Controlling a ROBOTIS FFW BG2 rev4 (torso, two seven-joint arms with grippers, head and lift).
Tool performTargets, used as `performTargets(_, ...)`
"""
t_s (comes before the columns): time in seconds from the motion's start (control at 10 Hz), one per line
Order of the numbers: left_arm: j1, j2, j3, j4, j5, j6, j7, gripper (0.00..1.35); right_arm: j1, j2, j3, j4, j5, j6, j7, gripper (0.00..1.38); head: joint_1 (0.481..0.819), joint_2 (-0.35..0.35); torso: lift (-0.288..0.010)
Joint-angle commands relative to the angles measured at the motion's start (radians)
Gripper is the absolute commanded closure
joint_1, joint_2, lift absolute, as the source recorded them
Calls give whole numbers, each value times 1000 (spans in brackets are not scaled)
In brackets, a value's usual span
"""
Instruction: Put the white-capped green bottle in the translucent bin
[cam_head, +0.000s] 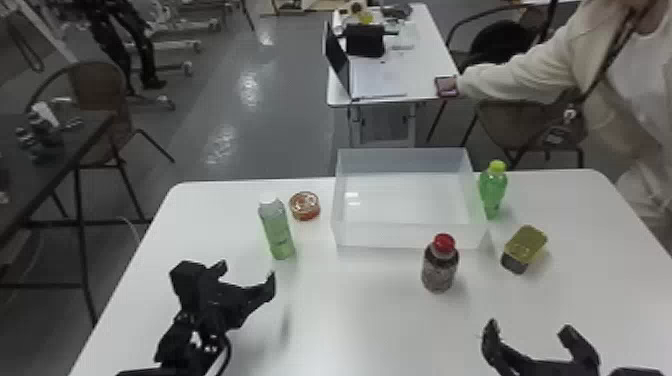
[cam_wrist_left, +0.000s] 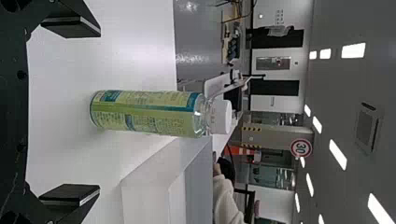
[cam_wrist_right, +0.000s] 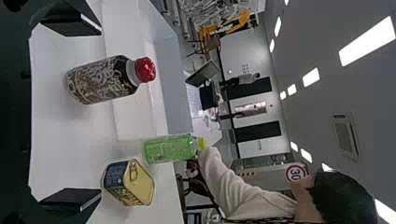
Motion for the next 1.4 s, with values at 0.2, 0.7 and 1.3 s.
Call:
performTargets(0.2,-223,55,-109,261,47,19,-59,122,-27,17,1,27,-4,0,22,81,695,126,-27)
performTargets(0.7,-384,41,-132,465,-35,42,-77,121,-53,37,0,60,-11,0,42,81,695,88,-27)
performTargets(1.3,-508,121,-129,596,-19,68,-82,130,-102,56,-2,90,-10,11,79,79,695,150,-27)
